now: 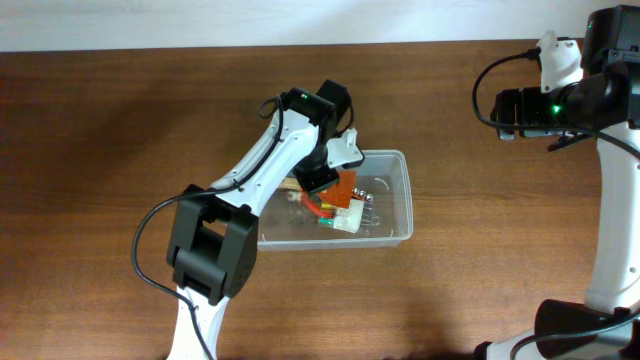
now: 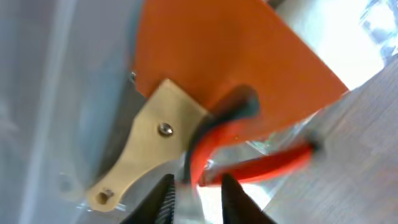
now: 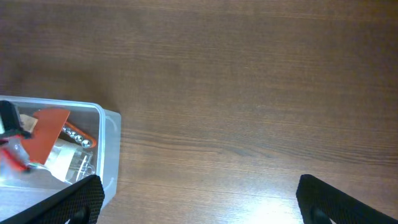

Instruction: Pack container

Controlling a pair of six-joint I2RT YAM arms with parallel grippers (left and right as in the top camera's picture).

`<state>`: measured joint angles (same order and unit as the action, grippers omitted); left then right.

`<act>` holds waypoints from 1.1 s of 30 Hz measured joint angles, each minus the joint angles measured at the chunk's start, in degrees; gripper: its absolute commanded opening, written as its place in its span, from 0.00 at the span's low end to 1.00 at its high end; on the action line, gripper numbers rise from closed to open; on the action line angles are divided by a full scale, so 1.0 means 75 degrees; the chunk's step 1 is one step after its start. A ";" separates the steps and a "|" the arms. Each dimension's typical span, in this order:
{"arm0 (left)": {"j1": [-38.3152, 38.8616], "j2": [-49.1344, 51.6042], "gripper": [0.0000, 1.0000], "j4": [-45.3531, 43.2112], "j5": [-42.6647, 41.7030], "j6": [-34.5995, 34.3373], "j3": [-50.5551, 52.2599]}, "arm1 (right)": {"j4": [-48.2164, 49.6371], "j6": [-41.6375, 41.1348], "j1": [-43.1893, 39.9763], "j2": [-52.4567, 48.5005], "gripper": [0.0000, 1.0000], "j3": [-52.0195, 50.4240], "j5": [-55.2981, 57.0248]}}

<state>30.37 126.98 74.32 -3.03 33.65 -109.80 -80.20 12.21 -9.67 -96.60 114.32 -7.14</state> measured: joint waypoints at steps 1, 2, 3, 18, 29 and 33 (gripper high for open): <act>0.0000 0.0000 0.42 0.0012 0.0003 -0.0015 0.0035 | 0.0000 -0.0003 0.0000 0.0000 0.99 0.0000 0.0000; 0.0000 0.0000 0.46 0.0012 0.0009 -0.0009 0.0061 | 0.0000 0.0000 0.0000 0.0000 0.99 0.0000 0.0000; 0.0003 0.0000 0.47 0.0029 0.0041 -0.0032 0.0064 | 0.0000 -0.0006 0.0000 0.0000 0.99 0.0000 0.0000; -0.0769 -0.1682 0.99 -0.0627 0.1035 -0.0959 -0.0437 | 0.0810 -0.0006 0.0015 -0.0003 0.99 -0.0009 -0.0277; -0.3028 -0.2401 0.99 -0.3835 0.1157 -0.2605 -0.0618 | 0.4727 0.0003 0.0804 -0.0504 0.99 -0.0015 0.0431; -0.3558 -0.2425 0.99 -0.2920 0.1198 -0.2903 -0.0621 | 0.4095 0.0000 0.0772 -0.0513 0.99 -0.0015 0.0953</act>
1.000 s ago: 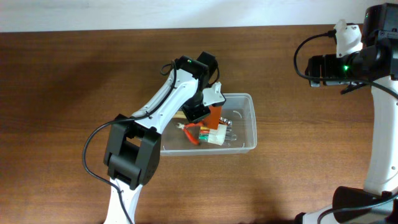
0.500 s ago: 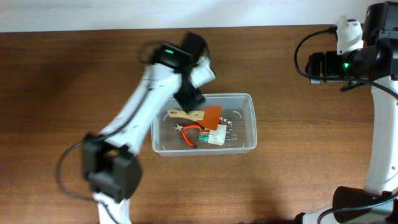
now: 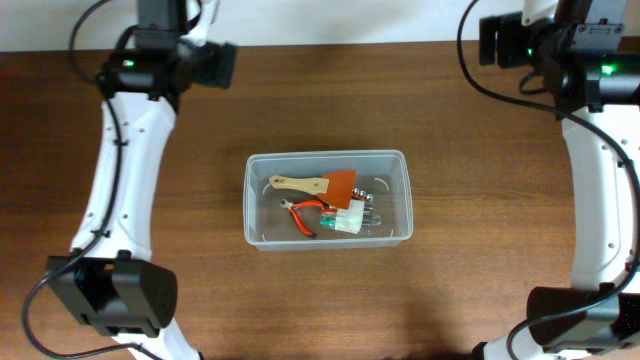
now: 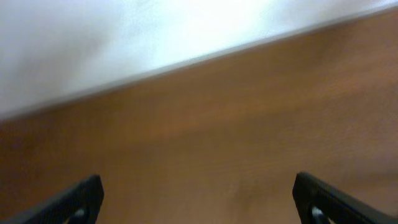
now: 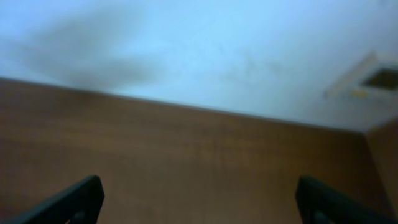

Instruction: Pack container

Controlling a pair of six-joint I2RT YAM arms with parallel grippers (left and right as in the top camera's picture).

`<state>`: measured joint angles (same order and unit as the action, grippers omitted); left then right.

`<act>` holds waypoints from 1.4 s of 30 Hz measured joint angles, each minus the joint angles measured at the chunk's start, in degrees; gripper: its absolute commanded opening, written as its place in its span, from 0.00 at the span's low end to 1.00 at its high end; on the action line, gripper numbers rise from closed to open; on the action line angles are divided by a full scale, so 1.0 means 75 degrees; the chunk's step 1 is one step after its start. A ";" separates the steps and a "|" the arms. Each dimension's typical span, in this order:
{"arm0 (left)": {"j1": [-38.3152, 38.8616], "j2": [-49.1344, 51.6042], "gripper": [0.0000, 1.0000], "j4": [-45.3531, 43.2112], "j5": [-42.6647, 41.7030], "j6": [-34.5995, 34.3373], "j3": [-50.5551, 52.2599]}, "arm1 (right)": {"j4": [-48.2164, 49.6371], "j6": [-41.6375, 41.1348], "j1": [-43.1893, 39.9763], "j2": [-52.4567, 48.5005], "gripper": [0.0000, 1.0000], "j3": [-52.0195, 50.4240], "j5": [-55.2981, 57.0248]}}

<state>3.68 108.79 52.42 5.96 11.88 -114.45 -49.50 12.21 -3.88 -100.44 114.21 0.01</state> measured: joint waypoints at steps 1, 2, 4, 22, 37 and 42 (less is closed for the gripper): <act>-0.0099 -0.0012 0.99 0.0248 0.0015 -0.0082 0.0006 | -0.0181 0.0000 -0.0020 0.0006 0.99 0.0000 0.0085; -0.0233 -0.0047 0.99 0.0475 0.0015 -0.0195 0.0038 | -0.0364 0.0000 -0.0044 0.0006 0.99 -0.0003 0.0172; -0.0420 -0.0201 0.99 0.0621 0.0035 -0.0338 0.0152 | -0.0428 0.0003 -0.0143 0.0093 0.99 -0.0131 0.0274; -0.0545 -0.6167 0.99 -0.2821 0.0079 -0.0758 0.7667 | 0.1909 0.0003 0.0006 0.8285 0.99 -0.8443 0.0542; -0.0545 -0.9530 0.99 -0.4077 0.1189 -0.0764 1.0791 | 0.0364 0.0003 0.0041 1.0722 0.99 -0.9973 0.0542; -0.0545 -0.9530 0.99 -0.4077 0.1361 -0.0764 1.0791 | 0.0364 0.0000 0.0041 1.0722 0.99 -0.9973 0.0542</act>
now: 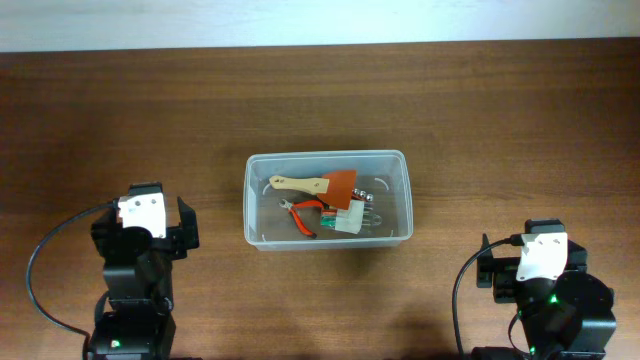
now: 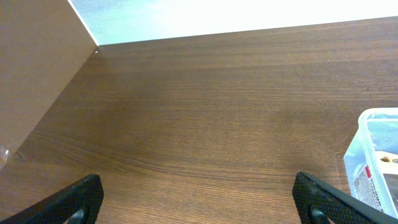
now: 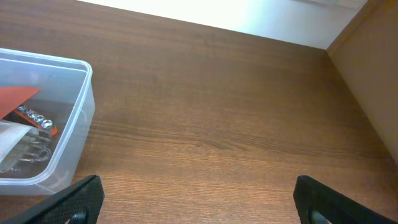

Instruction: Pack container

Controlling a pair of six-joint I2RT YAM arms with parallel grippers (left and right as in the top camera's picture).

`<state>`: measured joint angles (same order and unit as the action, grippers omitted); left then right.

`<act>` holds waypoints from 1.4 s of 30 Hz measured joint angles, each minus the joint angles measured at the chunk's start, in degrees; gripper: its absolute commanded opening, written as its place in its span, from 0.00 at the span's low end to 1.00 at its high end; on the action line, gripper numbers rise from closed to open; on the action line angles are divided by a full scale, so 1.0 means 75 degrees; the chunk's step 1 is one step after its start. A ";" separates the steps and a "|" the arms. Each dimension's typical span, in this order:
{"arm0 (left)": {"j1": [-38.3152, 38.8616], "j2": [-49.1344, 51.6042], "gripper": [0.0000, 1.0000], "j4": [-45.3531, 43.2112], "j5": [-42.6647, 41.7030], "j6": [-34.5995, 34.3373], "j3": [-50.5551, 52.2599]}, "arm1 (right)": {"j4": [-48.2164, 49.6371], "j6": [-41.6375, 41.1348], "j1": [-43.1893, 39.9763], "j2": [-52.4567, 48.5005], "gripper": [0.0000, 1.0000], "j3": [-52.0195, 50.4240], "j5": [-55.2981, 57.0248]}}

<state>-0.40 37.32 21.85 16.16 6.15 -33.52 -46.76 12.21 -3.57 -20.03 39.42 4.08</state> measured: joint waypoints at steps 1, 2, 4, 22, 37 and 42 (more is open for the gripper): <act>0.0000 0.0000 0.99 0.0003 0.0009 0.0000 0.0000 | 0.0000 0.0003 0.0000 0.0000 0.99 0.0000 0.0000; 0.0000 0.0000 0.99 0.0006 0.0029 0.0000 0.0000 | 0.0000 0.0000 0.0000 0.0000 0.99 0.0000 0.0000; 0.0000 0.0000 0.99 0.0015 0.0052 0.0000 0.0000 | 0.0000 -0.0003 0.0000 0.0000 0.99 0.0000 0.0003; 0.0000 0.0000 0.99 0.0020 0.0055 0.0000 0.0000 | 0.0000 -0.0006 0.0000 0.0000 0.99 0.0000 0.0003; 0.0000 0.0000 0.99 0.0023 0.0058 0.0000 0.0000 | 0.0117 -0.0425 0.0752 0.2634 0.99 -0.0647 -0.0635; 0.0000 0.0000 0.99 0.0017 0.0055 0.0000 0.0003 | 0.2611 -0.0356 0.1037 0.2608 0.98 -0.2145 -0.0562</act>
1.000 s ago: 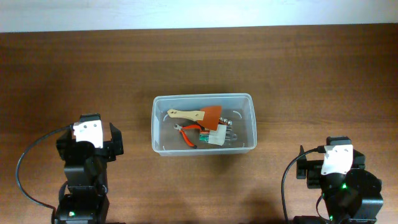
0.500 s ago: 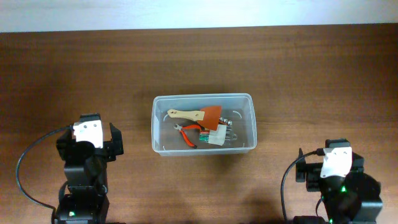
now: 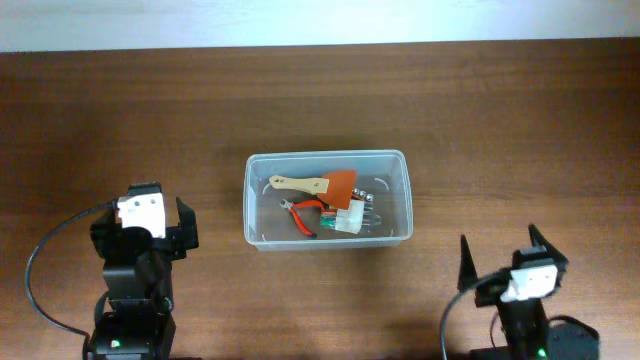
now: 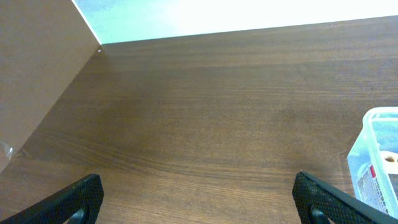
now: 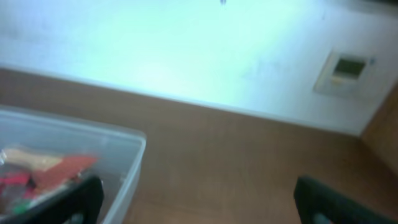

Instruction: Pack container

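Observation:
A clear plastic container [image 3: 400,196] stands mid-table. Inside lie a spatula [image 3: 318,185] with a wooden handle and orange blade, red-handled pliers [image 3: 304,213], and a white packet [image 3: 350,219] beside some metal pieces. My left gripper [image 3: 143,218] rests folded near the front left, open and empty; its wrist view shows bare table and the container's corner [image 4: 373,155] at the right. My right gripper [image 3: 500,256] sits at the front right, open and empty. Its blurred wrist view shows the container [image 5: 127,163] at the left.
A brown side panel [image 4: 34,68] rises on the left of the table. The back wall carries a small wall plate [image 5: 348,67]. Bare wood lies between each folded arm and the container.
My right arm has settled lower at the front edge and its camera now tilts up toward the wall, blurred. The left arm has barely shifted. The container's contents are unchanged.
First my left gripper was down in the container, fingers close around the red pliers by the orange spatula. Then both arms stood high at the back, open, with the items left inside. Later both were folded at the front edge, where they are now.

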Controlling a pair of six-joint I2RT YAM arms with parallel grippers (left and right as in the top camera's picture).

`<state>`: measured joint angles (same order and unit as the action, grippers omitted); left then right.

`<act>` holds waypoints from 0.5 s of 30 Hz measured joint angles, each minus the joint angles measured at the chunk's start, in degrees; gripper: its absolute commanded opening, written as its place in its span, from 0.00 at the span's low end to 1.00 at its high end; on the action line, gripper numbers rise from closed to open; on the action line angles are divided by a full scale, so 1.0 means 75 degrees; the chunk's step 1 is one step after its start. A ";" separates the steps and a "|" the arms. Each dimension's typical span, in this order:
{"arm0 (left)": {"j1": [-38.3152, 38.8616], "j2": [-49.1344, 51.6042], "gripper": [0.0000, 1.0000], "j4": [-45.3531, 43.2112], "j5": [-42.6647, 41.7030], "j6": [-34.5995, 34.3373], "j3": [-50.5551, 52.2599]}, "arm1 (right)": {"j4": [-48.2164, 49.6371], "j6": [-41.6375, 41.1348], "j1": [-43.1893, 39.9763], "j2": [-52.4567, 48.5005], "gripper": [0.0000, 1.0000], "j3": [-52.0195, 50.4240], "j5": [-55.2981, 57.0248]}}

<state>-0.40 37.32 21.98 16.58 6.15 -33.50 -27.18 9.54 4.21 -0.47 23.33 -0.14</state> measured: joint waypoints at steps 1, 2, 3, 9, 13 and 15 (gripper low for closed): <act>0.0000 0.0000 0.99 0.0006 0.0000 0.0000 0.0003 | 0.0481 0.0012 0.0029 0.0000 0.99 -0.0309 0.0041; 0.0000 0.0000 0.99 0.0009 0.0003 0.0000 0.0003 | 0.0836 0.0017 0.0052 -0.0003 0.99 -0.0589 0.0073; 0.0000 0.0000 0.99 0.0006 0.0003 0.0000 0.0003 | 0.1233 0.0020 0.0064 -0.0003 0.99 -0.0868 0.0102; 0.0000 0.0000 0.99 0.0006 0.0026 0.0000 0.0003 | 0.3398 0.0052 0.0076 -0.0003 0.99 -0.2323 0.0283; 0.0000 0.0000 0.99 0.0006 0.0029 0.0000 0.0003 | 0.3331 -0.0041 0.0076 0.0000 0.99 -0.2900 0.0332; 0.0000 0.0000 0.99 0.0000 0.0032 0.0000 0.0003 | 0.3075 -0.0102 0.0076 -0.0023 0.99 -0.3028 0.0335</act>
<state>-0.40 37.32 21.98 16.82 6.15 -33.47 -4.12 8.78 4.78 -0.64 0.62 2.37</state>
